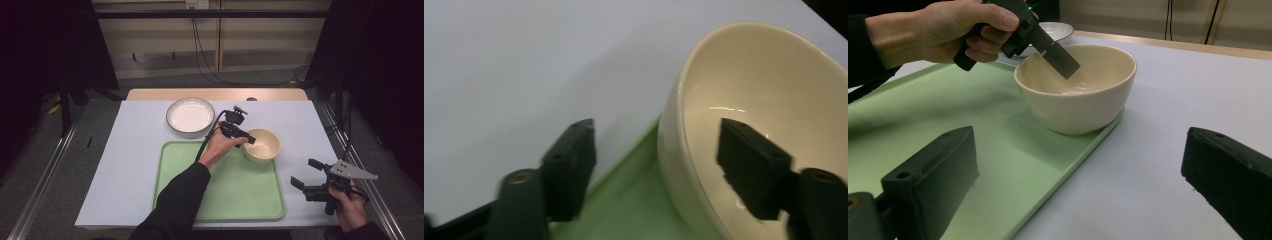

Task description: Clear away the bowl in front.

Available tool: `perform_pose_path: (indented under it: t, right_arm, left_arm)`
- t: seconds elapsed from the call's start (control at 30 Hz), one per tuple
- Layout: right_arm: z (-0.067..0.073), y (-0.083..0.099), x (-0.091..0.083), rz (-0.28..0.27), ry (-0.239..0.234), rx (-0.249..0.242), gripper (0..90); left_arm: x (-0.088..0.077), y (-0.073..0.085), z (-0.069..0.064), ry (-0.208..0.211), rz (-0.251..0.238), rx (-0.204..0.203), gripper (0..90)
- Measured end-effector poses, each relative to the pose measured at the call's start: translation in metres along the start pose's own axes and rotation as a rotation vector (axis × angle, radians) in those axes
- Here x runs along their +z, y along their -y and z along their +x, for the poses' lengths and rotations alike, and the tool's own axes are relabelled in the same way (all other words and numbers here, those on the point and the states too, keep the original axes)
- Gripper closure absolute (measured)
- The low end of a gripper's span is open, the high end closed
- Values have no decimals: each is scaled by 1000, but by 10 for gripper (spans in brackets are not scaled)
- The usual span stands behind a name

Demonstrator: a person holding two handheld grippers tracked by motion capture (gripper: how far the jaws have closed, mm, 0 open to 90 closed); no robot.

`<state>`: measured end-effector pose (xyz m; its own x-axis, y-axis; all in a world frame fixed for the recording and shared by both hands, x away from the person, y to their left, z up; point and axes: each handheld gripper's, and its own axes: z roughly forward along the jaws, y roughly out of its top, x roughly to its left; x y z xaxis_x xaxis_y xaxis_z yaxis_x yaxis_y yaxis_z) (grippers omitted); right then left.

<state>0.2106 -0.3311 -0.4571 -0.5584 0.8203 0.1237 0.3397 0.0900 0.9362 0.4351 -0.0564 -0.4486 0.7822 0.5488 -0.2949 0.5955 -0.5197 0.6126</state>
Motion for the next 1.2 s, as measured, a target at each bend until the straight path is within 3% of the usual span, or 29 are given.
perform_pose_path:
  t: [0.13,0.2,0.27,0.33,0.4,0.5,0.53,0.63,0.77,0.87,0.97,1.0,1.07,1.1,1.13,1.2]
  right_arm:
    - [0,0,0,1,4,-2,11]
    - [0,0,0,2,3,-2,11]
    - [0,0,0,1,5,-1,11]
    - [0,0,0,2,6,0,10]
    - [0,0,0,2,5,0,10]
    - [0,0,0,2,6,0,10]
    - [0,0,0,0,5,2,10]
    - [-1,0,0,2,9,-2,10]
    - [0,0,0,4,11,0,10]
    - [-1,0,0,3,12,0,10]
    - [0,0,0,5,9,1,10]
    - [-1,0,0,4,11,0,10]
    - [0,0,0,4,13,-2,10]
    - [0,0,0,4,13,-2,10]
    - [-1,0,0,4,11,-3,10]
    - [-1,0,0,4,12,0,10]
  left_arm:
    - [-5,3,0,-30,-44,8,95]
    - [-11,5,1,-38,-97,6,41]
    - [-14,5,1,-36,-113,14,50]
    - [-23,8,-2,-76,-138,54,45]
    - [-29,11,-3,-89,-161,71,42]
    - [-34,14,-3,-91,-184,76,42]
    - [-38,18,-2,-77,-192,43,38]
    - [-41,23,0,-84,-207,42,27]
    - [-49,33,3,-144,-237,57,27]
    - [-59,38,6,-141,-255,72,27]
    - [-67,45,5,-198,-287,80,26]
    - [-72,51,8,-205,-328,86,24]
    - [-75,54,9,-218,-331,93,26]
    - [-78,57,10,-223,-344,85,26]
    - [-85,62,14,-183,-389,27,27]
    - [-88,65,15,-184,-393,24,22]
